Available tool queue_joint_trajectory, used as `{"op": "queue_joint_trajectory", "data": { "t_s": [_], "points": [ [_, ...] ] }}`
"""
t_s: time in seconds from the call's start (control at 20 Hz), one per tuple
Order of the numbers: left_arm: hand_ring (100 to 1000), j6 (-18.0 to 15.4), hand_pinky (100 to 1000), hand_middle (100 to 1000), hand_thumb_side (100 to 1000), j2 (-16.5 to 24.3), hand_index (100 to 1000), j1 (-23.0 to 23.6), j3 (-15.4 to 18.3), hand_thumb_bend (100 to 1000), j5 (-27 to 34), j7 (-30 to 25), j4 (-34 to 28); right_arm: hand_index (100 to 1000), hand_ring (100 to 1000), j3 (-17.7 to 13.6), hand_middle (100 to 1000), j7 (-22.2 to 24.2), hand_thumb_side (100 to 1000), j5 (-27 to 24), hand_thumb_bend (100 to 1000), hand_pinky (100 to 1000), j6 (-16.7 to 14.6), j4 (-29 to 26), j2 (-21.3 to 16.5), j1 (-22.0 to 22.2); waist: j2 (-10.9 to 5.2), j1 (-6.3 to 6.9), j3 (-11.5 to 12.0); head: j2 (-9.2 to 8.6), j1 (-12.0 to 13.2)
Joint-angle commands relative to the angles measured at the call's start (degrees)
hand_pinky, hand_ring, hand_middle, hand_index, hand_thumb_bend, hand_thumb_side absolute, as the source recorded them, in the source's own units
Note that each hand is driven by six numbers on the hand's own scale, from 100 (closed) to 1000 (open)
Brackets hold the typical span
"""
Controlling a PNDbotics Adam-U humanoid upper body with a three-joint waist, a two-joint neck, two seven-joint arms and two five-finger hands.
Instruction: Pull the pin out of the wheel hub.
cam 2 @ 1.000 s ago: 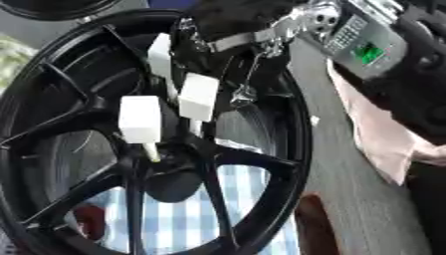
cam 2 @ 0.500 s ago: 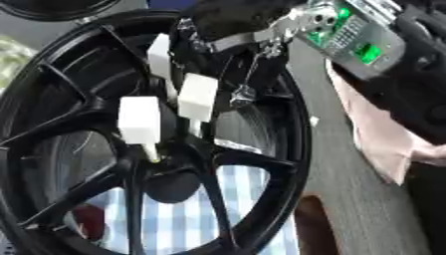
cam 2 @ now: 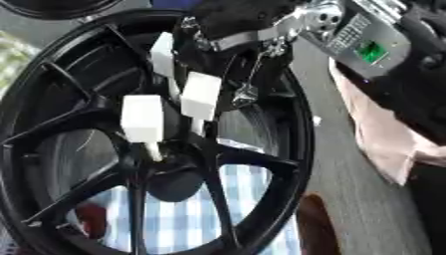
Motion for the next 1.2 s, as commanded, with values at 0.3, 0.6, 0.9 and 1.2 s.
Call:
{"op": "queue_joint_trajectory", "data": {
  "t_s": [0.3,0.6,0.9,1.2],
  "points": [
    [629,-0.01,672,612,648,0.89,729,-0.15,0.65,507,0.1,0.14,-0.99,589,533,-0.46,497,2.27,100,-0.42,381,858,-2.16,-0.04,-0.99,-0.25,-0.63,0.14,0.05,0.2,-0.01],
    [628,-0.02,672,612,648,0.85,729,-0.13,0.67,506,0.09,0.13,-0.99,588,533,-0.44,497,2.34,100,-0.49,381,858,-2.12,0.0,-0.98,-0.29,-0.71,0.16,0.05,0.05,-0.15],
    [627,-0.03,672,612,647,0.88,729,-0.18,0.68,507,0.06,0.14,-1.01,588,533,-0.5,497,2.34,100,-0.53,381,858,-2.1,0.05,-1.01,-0.28,-0.76,0.17,0.04,0.22,-0.2],
    [626,-0.05,672,612,645,0.87,729,-0.23,0.69,505,0.04,0.15,-1.03,588,533,-0.51,496,2.31,100,-0.53,381,858,-2.1,0.18,-1.01,-0.27,-0.85,0.19,0.12,0.26,-0.3]
  ]
}}
